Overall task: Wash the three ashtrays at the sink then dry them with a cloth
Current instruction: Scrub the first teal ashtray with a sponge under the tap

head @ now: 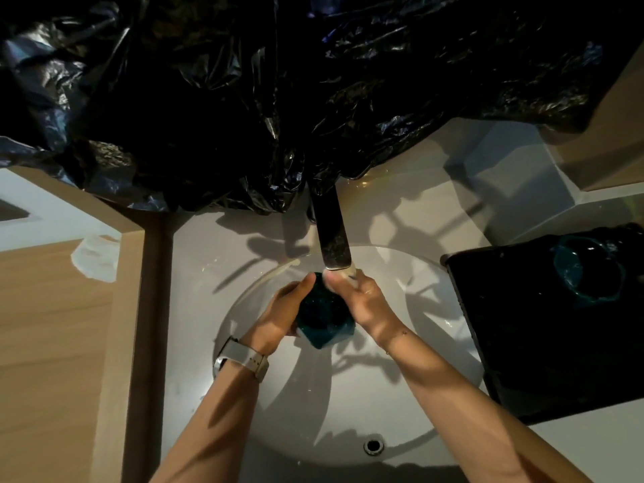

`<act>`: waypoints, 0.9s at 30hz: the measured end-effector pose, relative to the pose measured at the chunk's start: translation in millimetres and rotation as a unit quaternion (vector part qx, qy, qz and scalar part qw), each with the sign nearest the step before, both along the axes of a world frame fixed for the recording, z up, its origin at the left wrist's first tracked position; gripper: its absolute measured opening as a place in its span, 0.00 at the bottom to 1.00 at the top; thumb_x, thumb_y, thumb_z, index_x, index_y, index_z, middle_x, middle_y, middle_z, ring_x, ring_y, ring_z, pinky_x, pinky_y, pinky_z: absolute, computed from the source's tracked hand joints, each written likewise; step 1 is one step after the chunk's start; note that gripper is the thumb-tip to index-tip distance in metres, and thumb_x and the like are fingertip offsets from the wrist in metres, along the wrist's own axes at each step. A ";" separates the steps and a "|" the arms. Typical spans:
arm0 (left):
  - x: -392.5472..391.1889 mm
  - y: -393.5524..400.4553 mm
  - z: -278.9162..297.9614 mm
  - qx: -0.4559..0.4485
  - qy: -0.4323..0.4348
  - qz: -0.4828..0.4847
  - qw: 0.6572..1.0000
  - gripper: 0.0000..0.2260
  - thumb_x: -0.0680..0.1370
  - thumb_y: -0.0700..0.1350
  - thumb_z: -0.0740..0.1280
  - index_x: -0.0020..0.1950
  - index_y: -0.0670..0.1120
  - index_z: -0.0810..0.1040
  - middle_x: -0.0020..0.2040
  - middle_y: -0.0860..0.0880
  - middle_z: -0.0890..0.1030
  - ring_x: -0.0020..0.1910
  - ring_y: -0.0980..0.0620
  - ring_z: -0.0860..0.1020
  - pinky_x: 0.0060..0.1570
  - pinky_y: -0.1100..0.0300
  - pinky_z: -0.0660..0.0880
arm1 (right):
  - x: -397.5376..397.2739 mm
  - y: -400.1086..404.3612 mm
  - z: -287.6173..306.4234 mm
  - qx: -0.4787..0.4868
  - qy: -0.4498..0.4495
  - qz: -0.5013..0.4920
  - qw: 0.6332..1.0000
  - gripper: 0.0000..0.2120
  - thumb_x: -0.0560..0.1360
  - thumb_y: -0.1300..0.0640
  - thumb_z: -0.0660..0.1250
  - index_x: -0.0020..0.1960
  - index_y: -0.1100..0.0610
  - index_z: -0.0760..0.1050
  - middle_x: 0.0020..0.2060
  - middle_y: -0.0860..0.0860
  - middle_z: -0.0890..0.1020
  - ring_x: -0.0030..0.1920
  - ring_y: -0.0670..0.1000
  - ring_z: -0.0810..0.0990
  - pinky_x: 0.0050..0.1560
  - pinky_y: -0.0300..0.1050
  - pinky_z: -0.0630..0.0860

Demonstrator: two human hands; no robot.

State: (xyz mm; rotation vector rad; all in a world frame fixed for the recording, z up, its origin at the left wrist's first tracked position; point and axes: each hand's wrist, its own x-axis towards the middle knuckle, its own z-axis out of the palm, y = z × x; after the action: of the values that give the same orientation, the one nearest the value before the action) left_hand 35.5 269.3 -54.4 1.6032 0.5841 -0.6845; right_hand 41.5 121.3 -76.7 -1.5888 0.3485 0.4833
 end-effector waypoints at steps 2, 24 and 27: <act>0.9 -4.9 -0.9 0.003 -0.014 0.020 1.000 0.18 0.80 0.60 0.61 0.54 0.48 0.80 0.51 0.43 0.84 0.50 0.43 0.82 0.50 0.44 0.81 | -4.8 3.1 1.6 -0.004 -0.010 -0.035 0.999 0.13 0.73 0.42 0.68 0.48 0.51 0.79 0.45 0.52 0.85 0.49 0.52 0.83 0.56 0.52 0.78; -15.4 5.6 1.0 -0.090 -0.018 0.063 0.994 0.23 0.77 0.61 0.65 0.59 0.42 0.73 0.54 0.39 0.82 0.47 0.41 0.84 0.35 0.52 0.81 | 12.1 -12.6 0.7 0.054 -0.037 0.056 0.996 0.12 0.77 0.57 0.68 0.55 0.64 0.78 0.51 0.61 0.83 0.55 0.57 0.82 0.61 0.49 0.77; -2.1 -7.7 -3.8 -0.031 -0.057 0.098 0.993 0.17 0.80 0.58 0.64 0.55 0.45 0.76 0.50 0.42 0.83 0.46 0.42 0.83 0.39 0.45 0.82 | 11.6 -3.7 9.9 0.016 -0.031 0.019 0.999 0.12 0.75 0.52 0.71 0.53 0.58 0.80 0.48 0.55 0.85 0.51 0.54 0.84 0.59 0.51 0.78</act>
State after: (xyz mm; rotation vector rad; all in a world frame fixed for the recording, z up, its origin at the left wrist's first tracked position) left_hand 33.5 261.6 -58.2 1.4926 0.6215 -0.4575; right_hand 53.1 117.6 -66.8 -1.5780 0.2625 0.4653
